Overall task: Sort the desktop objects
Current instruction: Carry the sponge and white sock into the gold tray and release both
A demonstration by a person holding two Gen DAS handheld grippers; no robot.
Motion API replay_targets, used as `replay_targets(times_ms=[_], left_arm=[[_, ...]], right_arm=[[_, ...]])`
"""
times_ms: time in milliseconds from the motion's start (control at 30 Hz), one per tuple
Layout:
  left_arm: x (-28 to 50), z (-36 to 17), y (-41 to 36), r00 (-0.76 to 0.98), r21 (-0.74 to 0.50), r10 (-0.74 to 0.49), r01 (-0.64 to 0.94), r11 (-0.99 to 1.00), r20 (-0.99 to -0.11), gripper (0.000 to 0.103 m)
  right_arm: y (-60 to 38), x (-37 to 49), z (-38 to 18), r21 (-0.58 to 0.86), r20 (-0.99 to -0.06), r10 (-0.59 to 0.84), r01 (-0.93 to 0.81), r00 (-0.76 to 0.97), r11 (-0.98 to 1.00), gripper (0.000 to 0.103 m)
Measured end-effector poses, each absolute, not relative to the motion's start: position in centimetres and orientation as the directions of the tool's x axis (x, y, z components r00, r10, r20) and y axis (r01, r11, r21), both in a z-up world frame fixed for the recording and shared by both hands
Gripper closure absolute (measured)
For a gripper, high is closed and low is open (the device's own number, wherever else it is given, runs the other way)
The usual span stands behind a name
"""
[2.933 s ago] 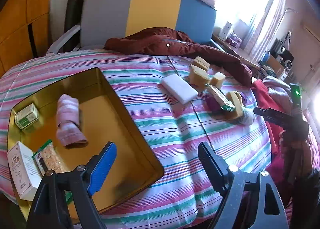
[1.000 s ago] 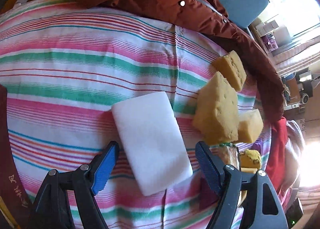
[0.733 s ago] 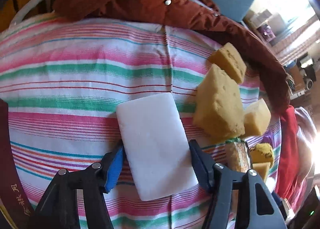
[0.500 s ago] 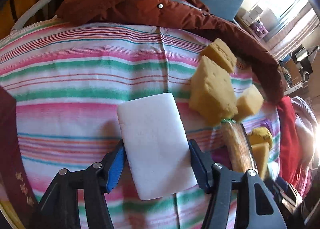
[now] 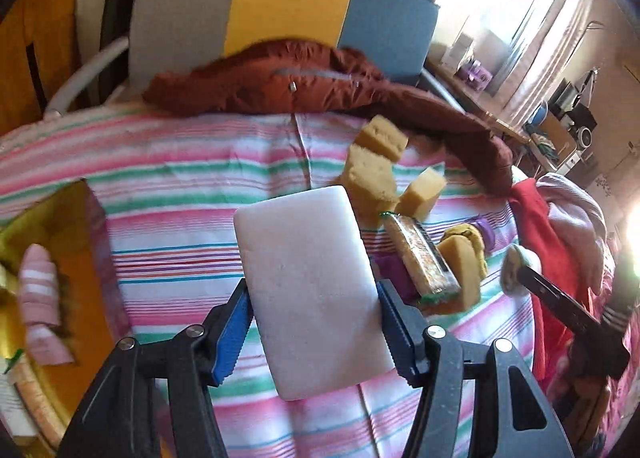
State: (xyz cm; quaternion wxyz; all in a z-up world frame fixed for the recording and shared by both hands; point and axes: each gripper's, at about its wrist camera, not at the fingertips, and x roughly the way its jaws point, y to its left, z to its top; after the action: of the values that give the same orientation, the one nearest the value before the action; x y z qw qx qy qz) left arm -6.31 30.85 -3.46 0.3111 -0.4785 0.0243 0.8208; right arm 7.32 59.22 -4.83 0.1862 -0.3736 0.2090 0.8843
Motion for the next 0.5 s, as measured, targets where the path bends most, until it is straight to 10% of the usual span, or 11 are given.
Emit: replay_targets(times_ms=[500], left_arm=[[-3.5, 0.4, 17.8, -0.569, -0.138, 0.383, -0.426, -0.894, -0.728, 0.041]], right_arm=[[52.0, 5.8, -2.6, 0.249, -0.695, 0.036, -0.287, -0.718, -0.925, 0.041]])
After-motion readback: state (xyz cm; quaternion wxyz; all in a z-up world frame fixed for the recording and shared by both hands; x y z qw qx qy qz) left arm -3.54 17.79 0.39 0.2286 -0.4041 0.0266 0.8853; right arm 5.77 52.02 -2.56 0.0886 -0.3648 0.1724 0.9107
